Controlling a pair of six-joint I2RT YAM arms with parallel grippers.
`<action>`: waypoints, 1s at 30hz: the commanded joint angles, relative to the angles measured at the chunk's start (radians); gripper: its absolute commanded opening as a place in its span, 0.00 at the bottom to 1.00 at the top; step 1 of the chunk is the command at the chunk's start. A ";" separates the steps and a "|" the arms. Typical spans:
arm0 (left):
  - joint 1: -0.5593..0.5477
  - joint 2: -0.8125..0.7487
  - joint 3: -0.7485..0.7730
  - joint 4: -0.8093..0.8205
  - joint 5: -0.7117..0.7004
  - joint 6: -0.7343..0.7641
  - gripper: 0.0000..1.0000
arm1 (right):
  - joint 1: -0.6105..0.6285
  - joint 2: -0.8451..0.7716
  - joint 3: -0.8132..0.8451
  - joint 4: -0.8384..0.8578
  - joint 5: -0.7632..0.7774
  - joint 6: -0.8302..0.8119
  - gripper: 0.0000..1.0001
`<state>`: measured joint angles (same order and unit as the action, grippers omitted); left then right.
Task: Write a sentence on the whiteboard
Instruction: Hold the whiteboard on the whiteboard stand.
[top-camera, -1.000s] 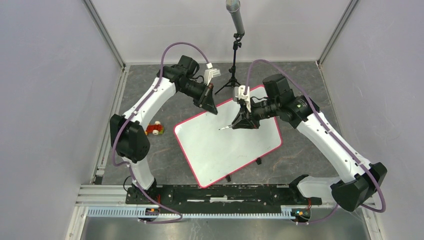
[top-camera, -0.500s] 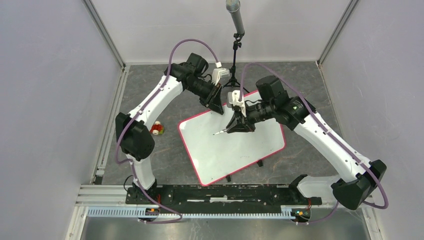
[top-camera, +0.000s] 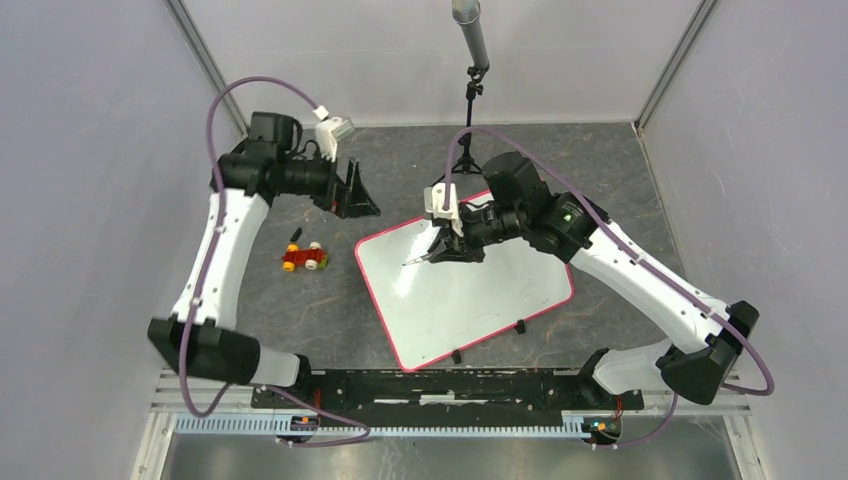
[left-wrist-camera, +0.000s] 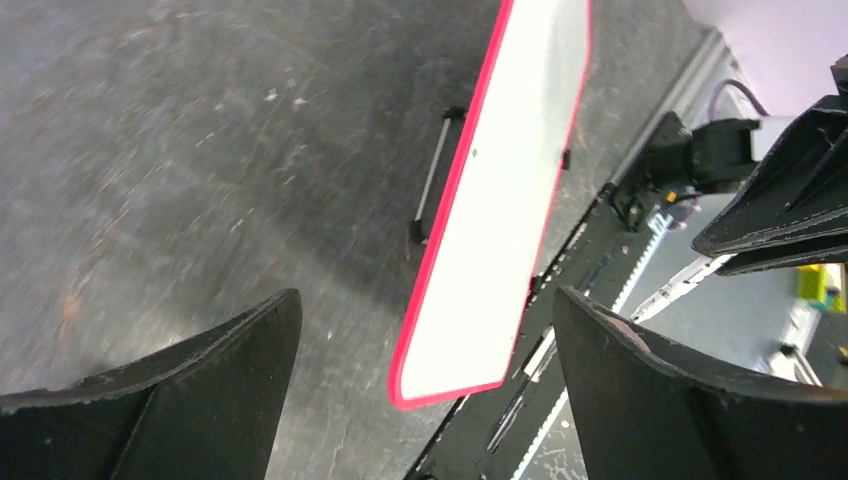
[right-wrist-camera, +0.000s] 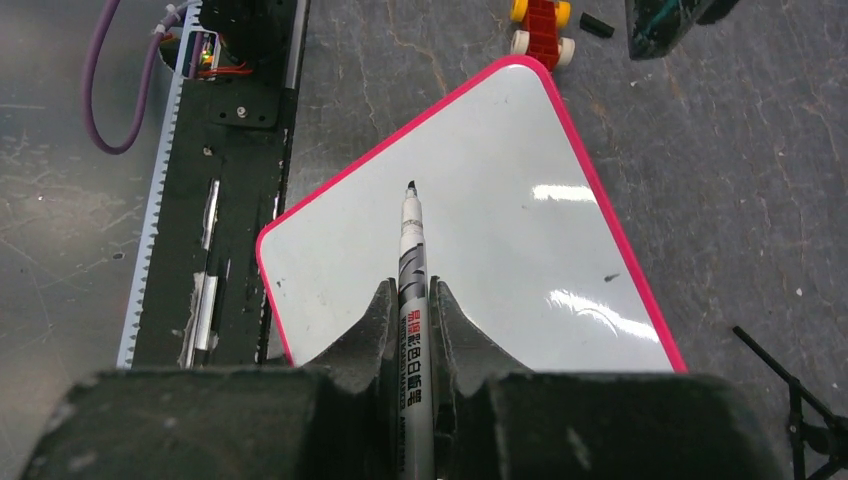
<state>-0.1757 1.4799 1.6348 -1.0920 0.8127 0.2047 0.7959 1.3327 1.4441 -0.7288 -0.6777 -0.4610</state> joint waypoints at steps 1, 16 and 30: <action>0.051 -0.182 -0.143 0.160 -0.137 -0.185 1.00 | 0.044 0.028 0.044 0.068 0.065 0.018 0.00; 0.076 -0.327 -0.379 0.203 -0.005 -0.132 1.00 | 0.134 0.066 -0.005 0.252 0.148 0.092 0.00; 0.077 -0.213 -0.331 0.194 0.070 -0.136 0.97 | 0.163 0.096 -0.008 0.278 0.155 0.093 0.00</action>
<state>-0.1040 1.2530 1.2583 -0.9028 0.8375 0.0463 0.9527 1.4261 1.4349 -0.4789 -0.5194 -0.3775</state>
